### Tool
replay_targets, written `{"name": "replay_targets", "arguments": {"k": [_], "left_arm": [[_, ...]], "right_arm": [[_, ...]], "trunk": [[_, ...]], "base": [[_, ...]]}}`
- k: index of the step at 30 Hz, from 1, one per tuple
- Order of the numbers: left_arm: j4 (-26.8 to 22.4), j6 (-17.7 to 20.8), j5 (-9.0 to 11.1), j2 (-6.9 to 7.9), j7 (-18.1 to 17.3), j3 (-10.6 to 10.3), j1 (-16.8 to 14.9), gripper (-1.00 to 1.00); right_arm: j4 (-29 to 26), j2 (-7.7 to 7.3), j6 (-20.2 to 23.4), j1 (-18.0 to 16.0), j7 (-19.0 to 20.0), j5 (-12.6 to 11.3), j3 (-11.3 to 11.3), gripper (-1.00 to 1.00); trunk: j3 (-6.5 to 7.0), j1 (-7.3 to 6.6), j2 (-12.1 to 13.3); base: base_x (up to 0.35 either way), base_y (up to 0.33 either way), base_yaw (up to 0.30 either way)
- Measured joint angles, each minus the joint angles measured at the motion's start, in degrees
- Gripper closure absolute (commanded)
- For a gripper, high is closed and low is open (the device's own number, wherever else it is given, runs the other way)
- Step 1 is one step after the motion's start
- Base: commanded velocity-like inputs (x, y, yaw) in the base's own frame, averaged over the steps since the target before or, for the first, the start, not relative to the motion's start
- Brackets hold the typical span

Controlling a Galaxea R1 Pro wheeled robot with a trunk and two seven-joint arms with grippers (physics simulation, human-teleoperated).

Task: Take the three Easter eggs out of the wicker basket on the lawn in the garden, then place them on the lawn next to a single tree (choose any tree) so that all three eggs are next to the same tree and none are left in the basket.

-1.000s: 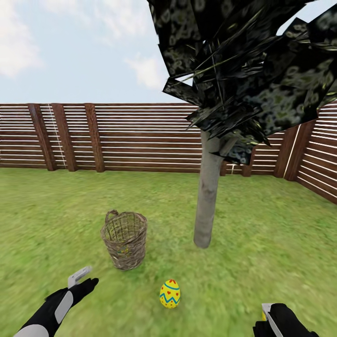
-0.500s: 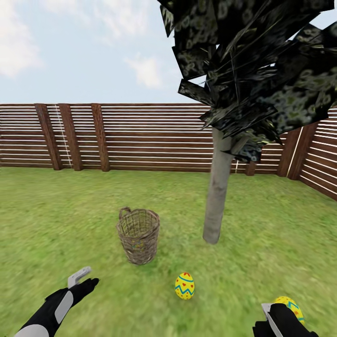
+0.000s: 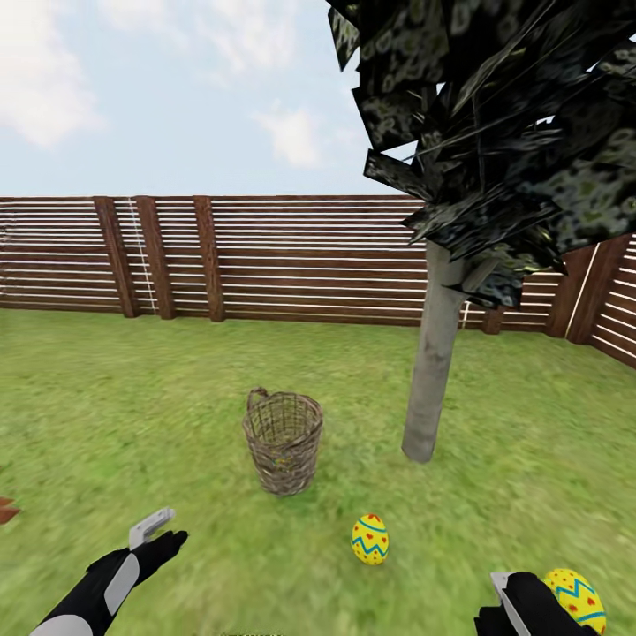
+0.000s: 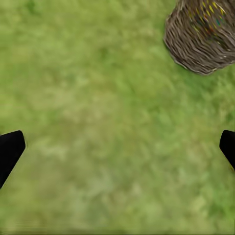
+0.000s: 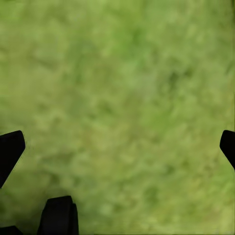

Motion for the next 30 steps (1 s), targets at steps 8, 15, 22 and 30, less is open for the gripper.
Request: {"name": "replay_targets", "arguments": {"k": [8,15,22,30], "left_arm": [[0.08,-0.01,0.05,-0.09,0.0,0.0,0.0,-1.0],[0.32,-0.08,0.06,-0.4,-0.06,0.0,0.0,-1.0],[1.06,-0.1,0.06,-0.89,-0.09,-0.01,0.0,-1.0],[1.17,-0.1,0.06,-0.94,-0.09,-0.01,0.0,-1.0]], "right_arm": [[0.0,-0.01,0.0,0.0,0.0,-0.04,0.0,-1.0],[0.0,-0.01,0.0,0.0,0.0,-0.08,0.0,-1.0],[0.0,-0.01,0.0,0.0,0.0,-0.08,0.0,-1.0],[0.0,-0.01,0.0,0.0,0.0,-0.01,0.0,-1.0]], "trunk": [[0.0,0.0,0.0],[0.0,0.0,0.0],[0.0,0.0,0.0],[0.0,0.0,0.0]], "base": [[0.0,0.0,0.295],[0.0,0.0,0.297],[0.0,0.0,0.297],[0.0,0.0,0.297]]}}
